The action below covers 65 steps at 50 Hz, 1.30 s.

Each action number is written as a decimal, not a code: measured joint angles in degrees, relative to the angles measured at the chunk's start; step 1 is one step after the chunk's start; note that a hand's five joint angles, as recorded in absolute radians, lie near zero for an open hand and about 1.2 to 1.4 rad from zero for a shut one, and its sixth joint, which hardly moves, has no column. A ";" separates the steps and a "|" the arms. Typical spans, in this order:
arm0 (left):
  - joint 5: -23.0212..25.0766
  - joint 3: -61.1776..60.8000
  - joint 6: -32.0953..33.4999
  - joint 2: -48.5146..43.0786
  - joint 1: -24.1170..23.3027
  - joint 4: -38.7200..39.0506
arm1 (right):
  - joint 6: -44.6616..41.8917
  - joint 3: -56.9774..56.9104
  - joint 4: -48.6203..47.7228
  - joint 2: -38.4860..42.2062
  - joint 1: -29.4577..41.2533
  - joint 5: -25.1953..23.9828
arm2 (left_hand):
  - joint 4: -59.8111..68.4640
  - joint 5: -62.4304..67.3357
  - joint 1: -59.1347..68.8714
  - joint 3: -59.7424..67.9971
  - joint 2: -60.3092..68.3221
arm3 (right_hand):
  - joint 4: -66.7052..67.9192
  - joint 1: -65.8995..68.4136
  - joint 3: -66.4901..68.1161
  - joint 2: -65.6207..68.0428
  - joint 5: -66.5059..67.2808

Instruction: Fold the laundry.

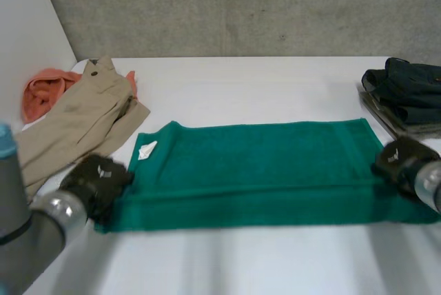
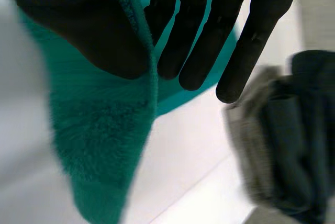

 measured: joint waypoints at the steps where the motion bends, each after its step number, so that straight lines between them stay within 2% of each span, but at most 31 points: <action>1: -0.12 2.84 -0.92 -3.16 -0.11 4.16 | 1.74 -1.82 -3.93 2.11 1.18 0.66 | 0.00 0.00 0.00 0.00 0.00 | 0.00 0.00 0.00 0.00 0.00; 6: -0.38 9.98 -4.19 -11.06 -0.24 13.92 | 4.76 -7.18 -15.08 8.66 5.02 2.91 | 0.01 0.00 0.00 0.00 0.00 | 0.00 0.00 0.00 0.00 0.00; 11: -1.33 16.93 -6.38 -19.05 -0.49 19.87 | 5.18 -12.03 -24.82 15.64 7.20 3.81 | 0.01 0.00 0.00 0.00 0.00 | 0.00 0.00 0.00 0.00 0.04; 23: -9.16 33.16 -6.48 -36.13 -2.67 23.23 | 2.63 -22.91 -42.29 30.77 8.07 3.57 | 0.05 0.00 0.00 0.00 0.00 | 0.00 0.00 0.00 0.00 0.05; 24: -9.34 34.13 -6.49 -36.91 -2.91 23.46 | 2.38 -23.52 -43.61 31.56 8.09 3.67 | -2.03 -1.93 -2.66 -2.10 -2.06 | -2.76 -3.28 -2.76 -2.68 -2.68; 26: -9.19 35.48 -6.53 -37.91 -3.34 24.13 | 2.11 -24.33 -45.73 32.62 8.14 3.83 | -16.21 -15.70 -18.36 -16.03 -16.19 | -20.17 -19.69 -20.23 -20.74 -19.35; 27: -9.08 35.70 -6.54 -38.06 -3.47 24.31 | 2.09 -24.41 -46.03 32.75 8.16 3.87 | -16.21 -15.70 -18.36 -16.03 -16.19 | -23.64 -23.16 -23.69 -24.39 -22.94; 28: -8.04 36.48 -6.62 -38.40 -4.19 25.43 | 2.13 -24.63 -47.63 33.23 8.29 4.20 | -39.21 -38.49 -44.41 -38.44 -40.17 | -41.14 -40.36 -41.20 -42.53 -42.66; 29: -7.38 36.60 -6.65 -38.34 -4.61 25.98 | 2.26 -24.56 -48.01 33.19 8.36 4.36 | -51.06 -48.91 -53.47 -50.07 -50.72 | -46.23 -45.18 -46.17 -47.16 -47.39; 30: -6.78 36.59 -6.66 -38.18 -4.99 26.43 | 2.51 -24.35 -48.18 33.02 8.44 4.53 | -51.06 -48.91 -53.47 -50.07 -50.72 | -52.26 -49.24 -52.43 -52.62 -52.52; 31: -5.58 36.30 -6.66 -37.51 -5.79 27.25 | 3.35 -23.68 -47.84 32.28 8.54 4.79 | -56.77 -53.60 -55.24 -56.16 -56.54 | -55.79 -50.74 -55.58 -55.13 -55.43; 34: -3.79 35.06 -6.67 -35.46 -6.98 28.33 | 6.41 -21.75 -45.19 29.49 8.61 5.02 | -57.15 -53.62 -55.24 -56.51 -57.04 | -56.78 -50.74 -56.33 -55.33 -55.71; 41: -2.38 29.49 -6.96 -27.82 -7.74 28.96 | 20.78 -17.47 -30.13 18.63 7.79 1.98 | -57.15 -53.62 -55.24 -56.51 -57.04 | -56.78 -50.74 -56.33 -55.33 -55.72; 44: -2.33 25.04 -7.20 -23.14 -7.36 28.75 | 28.89 -16.01 -19.16 12.96 5.43 -2.69 | -57.15 -53.61 -55.24 -56.51 -57.04 | -56.78 -50.74 -56.33 -55.33 -55.74; 50: -2.16 17.05 -7.62 -16.85 -6.87 28.52 | 33.15 -13.56 -6.21 8.53 -1.20 -9.70 | -57.15 -53.62 -55.24 -56.51 -57.04 | -52.50 -48.27 -51.89 -50.69 -51.34; 55: -2.05 12.14 -8.93 -13.63 -7.07 28.69 | 32.79 -10.32 -4.06 7.93 -5.42 -12.05 | -57.15 -53.62 -55.24 -56.52 -57.04 | -48.52 -43.99 -47.95 -47.85 -47.27; 65: -1.88 9.85 -12.96 -12.47 -7.18 28.83 | 31.83 -5.50 -13.06 10.38 -8.89 -11.92 | -57.15 -53.62 -55.24 -56.52 -57.04 | -42.61 -38.15 -42.30 -41.86 -41.53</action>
